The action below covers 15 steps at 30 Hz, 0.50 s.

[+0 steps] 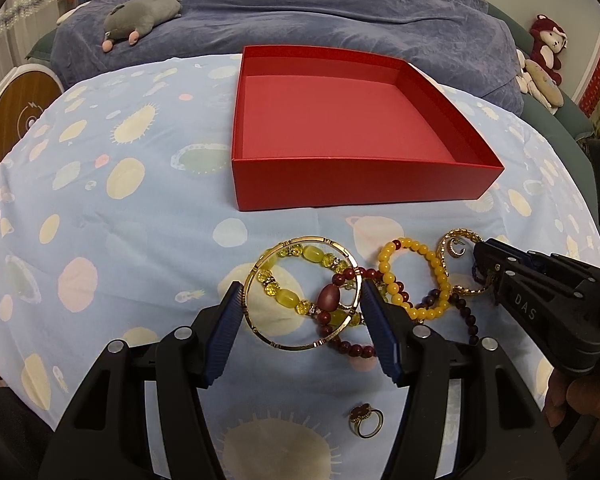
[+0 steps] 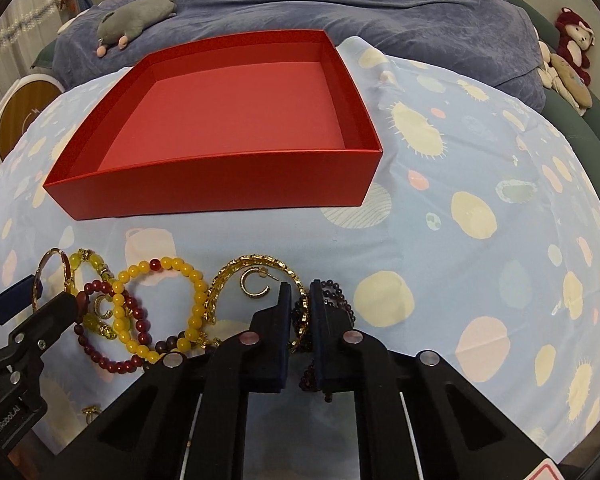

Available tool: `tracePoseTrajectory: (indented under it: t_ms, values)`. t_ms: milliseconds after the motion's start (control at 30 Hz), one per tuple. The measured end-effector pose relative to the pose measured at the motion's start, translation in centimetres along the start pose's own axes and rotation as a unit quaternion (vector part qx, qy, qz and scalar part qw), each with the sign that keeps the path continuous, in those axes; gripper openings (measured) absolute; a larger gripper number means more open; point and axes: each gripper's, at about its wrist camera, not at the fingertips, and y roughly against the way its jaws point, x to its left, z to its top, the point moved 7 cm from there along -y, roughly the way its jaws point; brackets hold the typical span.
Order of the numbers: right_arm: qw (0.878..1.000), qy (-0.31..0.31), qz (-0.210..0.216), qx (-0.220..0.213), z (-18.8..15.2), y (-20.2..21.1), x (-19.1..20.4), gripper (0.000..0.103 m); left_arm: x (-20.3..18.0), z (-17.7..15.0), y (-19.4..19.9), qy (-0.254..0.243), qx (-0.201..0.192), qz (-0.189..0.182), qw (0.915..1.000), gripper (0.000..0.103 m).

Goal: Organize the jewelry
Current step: 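Grasp the thin gold bangle with the left tool while the right tool grasps the twisted gold bracelet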

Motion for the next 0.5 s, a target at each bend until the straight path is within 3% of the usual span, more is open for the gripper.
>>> tracePoseTrajectory:
  t_ms: [500]
  values:
    - [0.998, -0.03, 0.044, -0.031, 0.9, 4.8, 0.0, 0.004, -0.5, 1.5, 2.2, -0.01, -0.012, 0.001, 0.9999, 0.057]
